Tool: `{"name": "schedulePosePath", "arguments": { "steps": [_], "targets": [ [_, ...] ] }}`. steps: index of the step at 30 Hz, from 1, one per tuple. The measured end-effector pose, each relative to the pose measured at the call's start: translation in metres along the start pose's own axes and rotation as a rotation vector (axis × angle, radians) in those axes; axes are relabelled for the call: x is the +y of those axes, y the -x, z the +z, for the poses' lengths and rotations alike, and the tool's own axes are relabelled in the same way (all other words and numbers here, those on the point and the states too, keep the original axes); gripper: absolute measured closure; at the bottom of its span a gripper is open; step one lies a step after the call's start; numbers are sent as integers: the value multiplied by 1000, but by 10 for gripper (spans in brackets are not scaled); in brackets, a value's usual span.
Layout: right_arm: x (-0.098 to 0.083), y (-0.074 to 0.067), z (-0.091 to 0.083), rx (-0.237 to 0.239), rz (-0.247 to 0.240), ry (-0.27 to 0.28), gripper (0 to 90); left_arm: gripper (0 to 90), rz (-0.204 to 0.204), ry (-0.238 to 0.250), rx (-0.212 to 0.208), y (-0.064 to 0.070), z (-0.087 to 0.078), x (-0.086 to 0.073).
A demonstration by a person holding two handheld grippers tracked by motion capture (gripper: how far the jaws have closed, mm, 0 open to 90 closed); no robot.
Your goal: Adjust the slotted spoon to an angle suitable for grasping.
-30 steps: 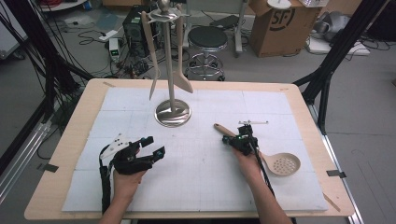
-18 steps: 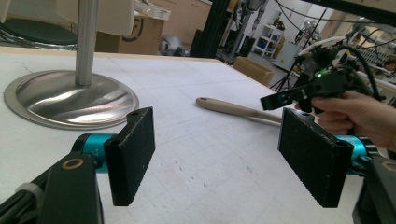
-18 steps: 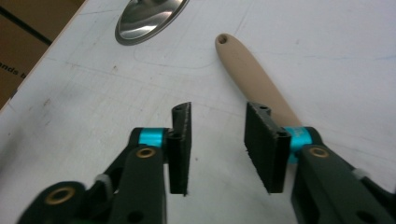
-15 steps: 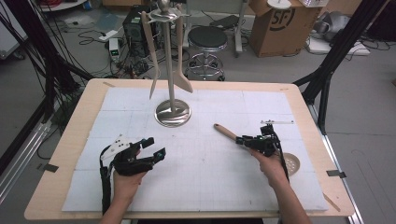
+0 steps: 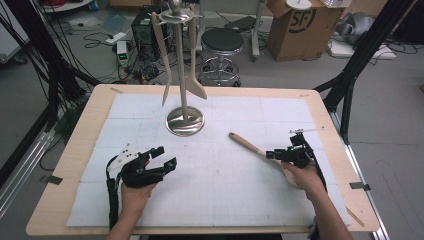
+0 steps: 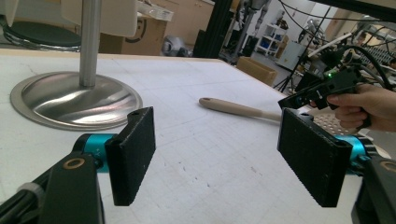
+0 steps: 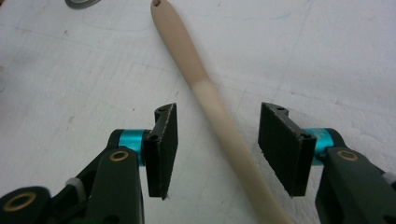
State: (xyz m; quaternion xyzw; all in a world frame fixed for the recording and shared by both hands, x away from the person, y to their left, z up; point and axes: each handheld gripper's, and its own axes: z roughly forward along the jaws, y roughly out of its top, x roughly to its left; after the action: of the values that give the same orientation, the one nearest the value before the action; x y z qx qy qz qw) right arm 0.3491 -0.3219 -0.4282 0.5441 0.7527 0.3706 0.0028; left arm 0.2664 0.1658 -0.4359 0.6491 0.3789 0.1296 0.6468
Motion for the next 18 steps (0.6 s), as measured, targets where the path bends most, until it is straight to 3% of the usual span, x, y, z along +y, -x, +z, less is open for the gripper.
{"name": "schedulePosePath", "arguments": {
  "steps": [5, 18],
  "targets": [
    [3, -5, 2, -26, -44, -51, 470, 284, -3, 1, 4, -2, -1, 0],
    [7, -1, 6, -50, -69, -106, 482, 284, -6, 4, 10, -3, -2, 0]
  ]
}}
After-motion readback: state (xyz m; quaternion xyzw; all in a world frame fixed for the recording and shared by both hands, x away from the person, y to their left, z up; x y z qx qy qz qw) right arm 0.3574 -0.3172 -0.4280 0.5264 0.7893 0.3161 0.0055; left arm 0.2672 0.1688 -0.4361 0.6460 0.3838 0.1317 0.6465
